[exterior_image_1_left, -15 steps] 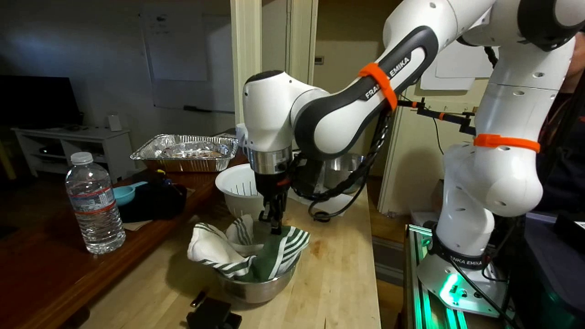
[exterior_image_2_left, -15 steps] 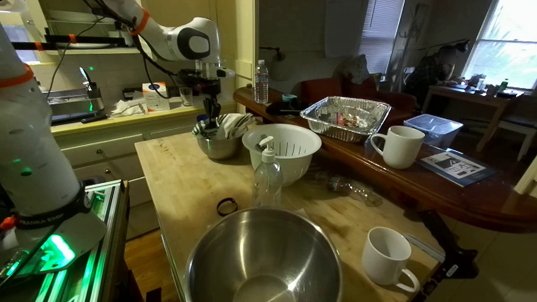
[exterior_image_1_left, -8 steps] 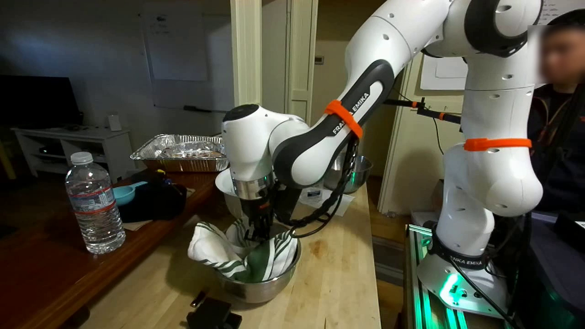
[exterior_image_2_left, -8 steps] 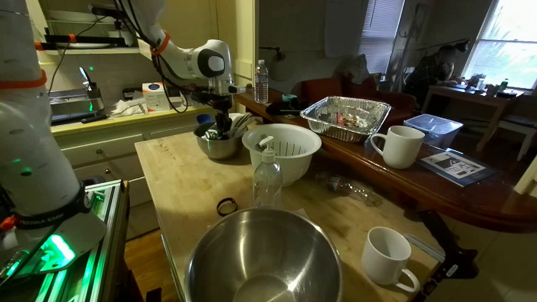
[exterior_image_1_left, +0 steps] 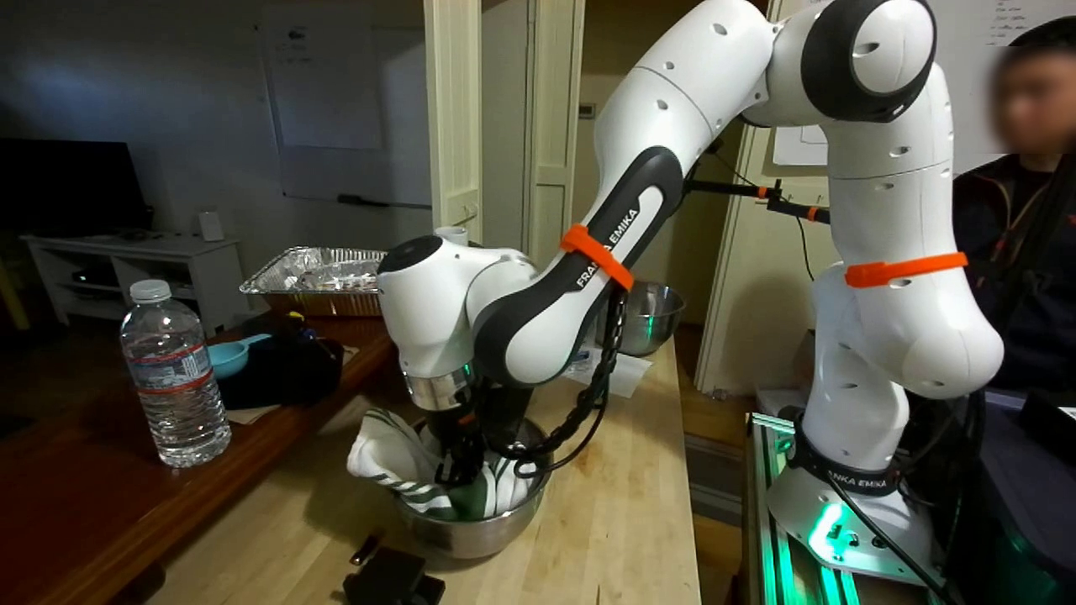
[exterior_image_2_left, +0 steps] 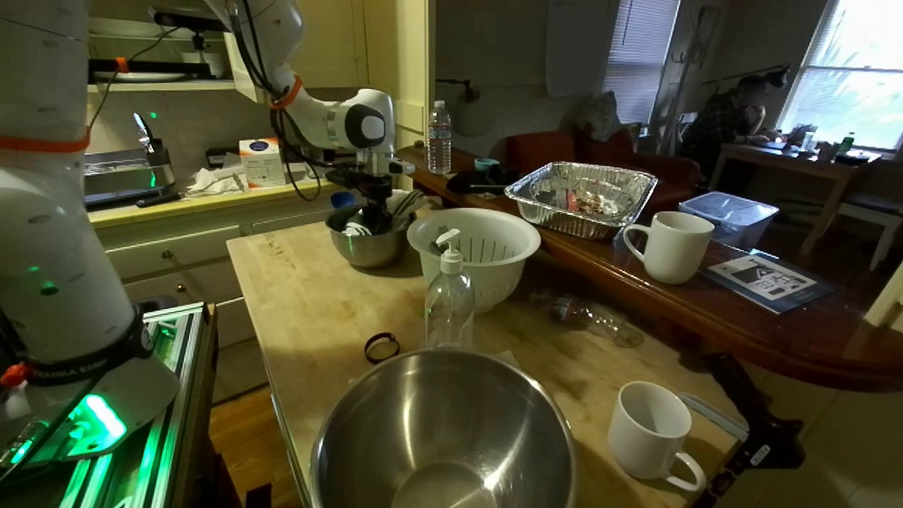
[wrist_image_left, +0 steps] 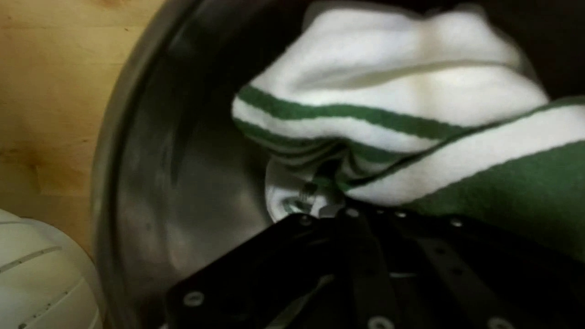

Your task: Put the towel in the silver bowl

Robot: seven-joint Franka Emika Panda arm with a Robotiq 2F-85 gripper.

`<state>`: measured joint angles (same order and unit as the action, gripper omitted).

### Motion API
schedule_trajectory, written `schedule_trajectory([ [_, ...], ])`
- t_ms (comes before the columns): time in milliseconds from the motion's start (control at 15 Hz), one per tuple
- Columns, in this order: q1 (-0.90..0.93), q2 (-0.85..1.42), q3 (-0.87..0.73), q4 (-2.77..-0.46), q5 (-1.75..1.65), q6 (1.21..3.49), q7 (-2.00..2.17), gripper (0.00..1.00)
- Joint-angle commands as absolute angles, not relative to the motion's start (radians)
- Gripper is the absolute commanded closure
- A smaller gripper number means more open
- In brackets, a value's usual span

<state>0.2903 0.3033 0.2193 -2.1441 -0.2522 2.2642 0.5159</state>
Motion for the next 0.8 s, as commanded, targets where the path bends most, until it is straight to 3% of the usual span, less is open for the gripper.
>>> schedule_trajectory([
  [0, 0.322, 0.313, 0.209, -2.124, -0.217, 2.241, 0.482, 0.63],
  [533, 0.317, 0.064, 0.272, -2.195, -0.056, 2.222, 0.366, 0.03],
  [733, 0.316, -0.002, 0.279, -2.199, -0.072, 2.205, 0.359, 0.0],
])
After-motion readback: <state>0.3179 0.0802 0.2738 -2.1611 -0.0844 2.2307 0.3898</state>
